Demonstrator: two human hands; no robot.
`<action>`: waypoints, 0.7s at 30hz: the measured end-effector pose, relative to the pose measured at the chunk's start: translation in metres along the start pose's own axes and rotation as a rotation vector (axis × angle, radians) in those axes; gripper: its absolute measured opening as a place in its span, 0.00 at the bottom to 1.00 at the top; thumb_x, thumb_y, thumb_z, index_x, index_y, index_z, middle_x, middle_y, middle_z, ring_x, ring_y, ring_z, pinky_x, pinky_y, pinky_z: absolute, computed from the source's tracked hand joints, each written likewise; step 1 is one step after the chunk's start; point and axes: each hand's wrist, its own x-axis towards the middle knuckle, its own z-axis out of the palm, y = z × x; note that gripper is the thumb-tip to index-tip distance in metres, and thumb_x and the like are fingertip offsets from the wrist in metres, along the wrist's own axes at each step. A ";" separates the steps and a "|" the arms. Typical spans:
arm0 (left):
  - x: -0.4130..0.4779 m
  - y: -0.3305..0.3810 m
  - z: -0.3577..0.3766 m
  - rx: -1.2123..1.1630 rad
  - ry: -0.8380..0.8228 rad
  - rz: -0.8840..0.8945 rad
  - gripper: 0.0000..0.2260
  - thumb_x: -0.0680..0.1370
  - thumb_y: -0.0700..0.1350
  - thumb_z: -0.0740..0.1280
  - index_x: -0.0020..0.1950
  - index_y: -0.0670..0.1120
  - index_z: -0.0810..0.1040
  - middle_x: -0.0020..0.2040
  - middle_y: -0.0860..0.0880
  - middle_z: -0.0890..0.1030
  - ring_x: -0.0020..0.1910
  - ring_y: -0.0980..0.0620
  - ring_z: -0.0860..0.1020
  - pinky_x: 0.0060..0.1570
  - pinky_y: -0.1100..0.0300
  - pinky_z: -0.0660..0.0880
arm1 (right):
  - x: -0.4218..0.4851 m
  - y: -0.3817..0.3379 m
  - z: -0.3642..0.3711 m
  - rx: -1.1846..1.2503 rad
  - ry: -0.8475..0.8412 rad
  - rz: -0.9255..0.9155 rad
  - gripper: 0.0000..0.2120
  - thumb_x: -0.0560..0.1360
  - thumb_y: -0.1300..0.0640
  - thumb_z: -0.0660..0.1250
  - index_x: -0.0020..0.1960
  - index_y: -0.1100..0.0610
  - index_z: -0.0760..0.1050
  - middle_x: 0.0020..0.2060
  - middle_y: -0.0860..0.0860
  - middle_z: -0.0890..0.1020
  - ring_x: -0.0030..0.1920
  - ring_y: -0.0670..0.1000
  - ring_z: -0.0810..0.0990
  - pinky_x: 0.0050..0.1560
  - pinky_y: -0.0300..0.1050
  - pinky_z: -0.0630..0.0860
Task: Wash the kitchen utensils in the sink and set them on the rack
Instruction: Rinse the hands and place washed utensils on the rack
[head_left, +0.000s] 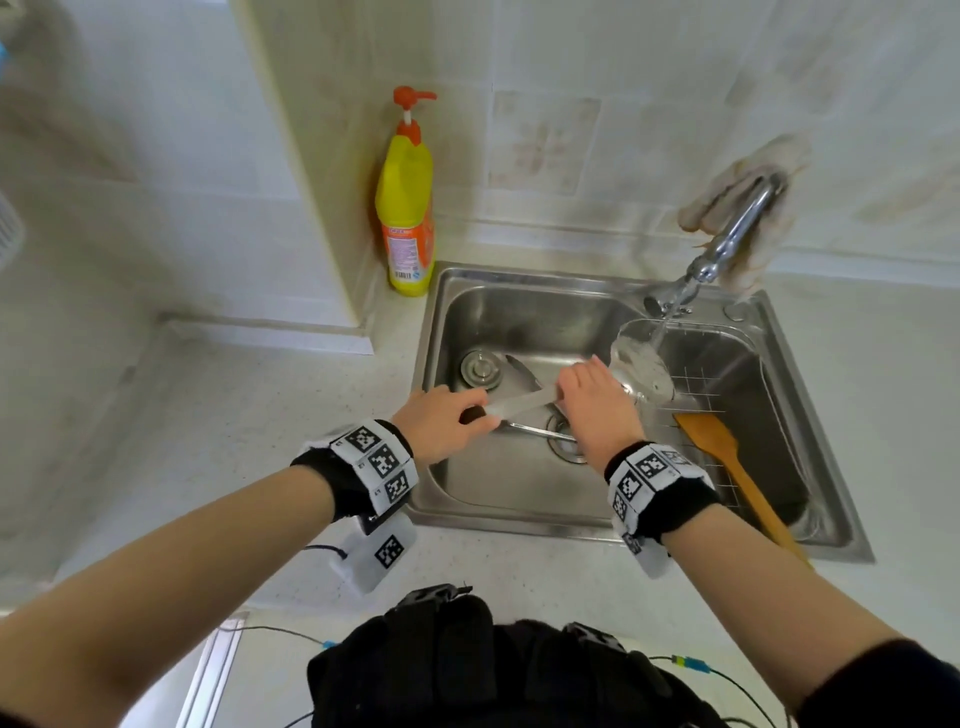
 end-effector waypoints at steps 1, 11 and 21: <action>0.000 0.002 0.001 0.099 0.018 0.016 0.09 0.80 0.55 0.56 0.52 0.52 0.69 0.36 0.51 0.72 0.41 0.47 0.74 0.45 0.57 0.70 | -0.001 -0.003 0.002 0.008 -0.015 0.004 0.07 0.78 0.61 0.58 0.55 0.57 0.69 0.54 0.53 0.75 0.62 0.54 0.70 0.74 0.45 0.47; 0.007 -0.001 -0.007 0.199 0.085 0.034 0.14 0.75 0.59 0.64 0.44 0.49 0.66 0.35 0.55 0.71 0.35 0.53 0.71 0.36 0.59 0.64 | -0.010 -0.032 0.001 -0.239 0.023 -0.135 0.34 0.75 0.69 0.53 0.76 0.62 0.39 0.76 0.59 0.42 0.76 0.58 0.41 0.72 0.50 0.33; 0.011 0.004 -0.011 0.259 0.095 0.021 0.05 0.78 0.47 0.60 0.48 0.48 0.65 0.41 0.49 0.77 0.41 0.45 0.78 0.47 0.51 0.75 | -0.009 -0.040 0.012 -0.157 0.023 -0.184 0.35 0.75 0.66 0.57 0.76 0.62 0.40 0.76 0.57 0.46 0.76 0.56 0.43 0.70 0.48 0.33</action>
